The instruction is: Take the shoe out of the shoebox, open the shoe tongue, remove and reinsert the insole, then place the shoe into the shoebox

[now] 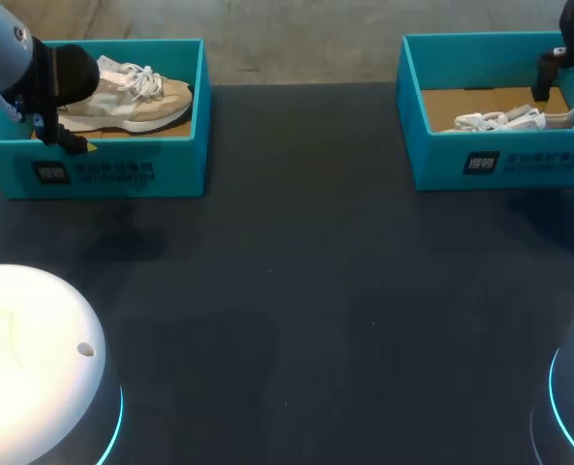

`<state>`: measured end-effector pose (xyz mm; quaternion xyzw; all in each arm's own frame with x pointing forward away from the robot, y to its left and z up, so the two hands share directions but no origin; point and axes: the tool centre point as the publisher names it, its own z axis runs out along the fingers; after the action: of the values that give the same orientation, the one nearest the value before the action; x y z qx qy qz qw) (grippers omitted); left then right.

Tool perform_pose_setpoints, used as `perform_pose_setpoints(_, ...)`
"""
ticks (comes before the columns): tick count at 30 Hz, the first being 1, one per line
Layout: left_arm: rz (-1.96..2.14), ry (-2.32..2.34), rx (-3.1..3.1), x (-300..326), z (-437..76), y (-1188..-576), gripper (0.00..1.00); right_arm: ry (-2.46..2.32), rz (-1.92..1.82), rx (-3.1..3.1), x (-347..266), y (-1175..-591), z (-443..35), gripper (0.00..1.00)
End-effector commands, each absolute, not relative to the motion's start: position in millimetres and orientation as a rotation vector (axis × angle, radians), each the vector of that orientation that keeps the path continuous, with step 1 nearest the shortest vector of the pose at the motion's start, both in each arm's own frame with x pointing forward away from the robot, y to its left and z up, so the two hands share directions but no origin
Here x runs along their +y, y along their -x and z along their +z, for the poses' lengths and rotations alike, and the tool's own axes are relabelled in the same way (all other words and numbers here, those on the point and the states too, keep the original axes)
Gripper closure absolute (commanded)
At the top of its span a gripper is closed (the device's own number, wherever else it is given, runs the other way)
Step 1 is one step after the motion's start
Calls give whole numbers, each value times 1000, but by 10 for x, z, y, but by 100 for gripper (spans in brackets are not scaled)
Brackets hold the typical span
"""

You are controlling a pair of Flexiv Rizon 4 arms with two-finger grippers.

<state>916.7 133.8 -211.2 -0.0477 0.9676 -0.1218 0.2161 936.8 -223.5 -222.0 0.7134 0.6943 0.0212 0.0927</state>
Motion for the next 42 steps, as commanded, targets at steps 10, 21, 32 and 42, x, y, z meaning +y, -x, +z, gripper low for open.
perform_pose_setpoints(10,-309,151,2665,1364,-2081,-9171,0,-2118,65,2059,-2232,-9357,-2220,0)
perform_pose_setpoints(21,-187,555,2572,1780,-1983,-9655,0,-2118,65,2059,-2232,-9357,-2220,0)
perform_pose_setpoints(32,-34,613,2626,2016,-2130,-10167,0,-2118,65,2059,-2232,-9357,-2220,0)
perform_pose_setpoints(42,-179,942,2565,2223,-2042,-10251,0,-2118,65,2059,-2232,-9357,-2220,0)
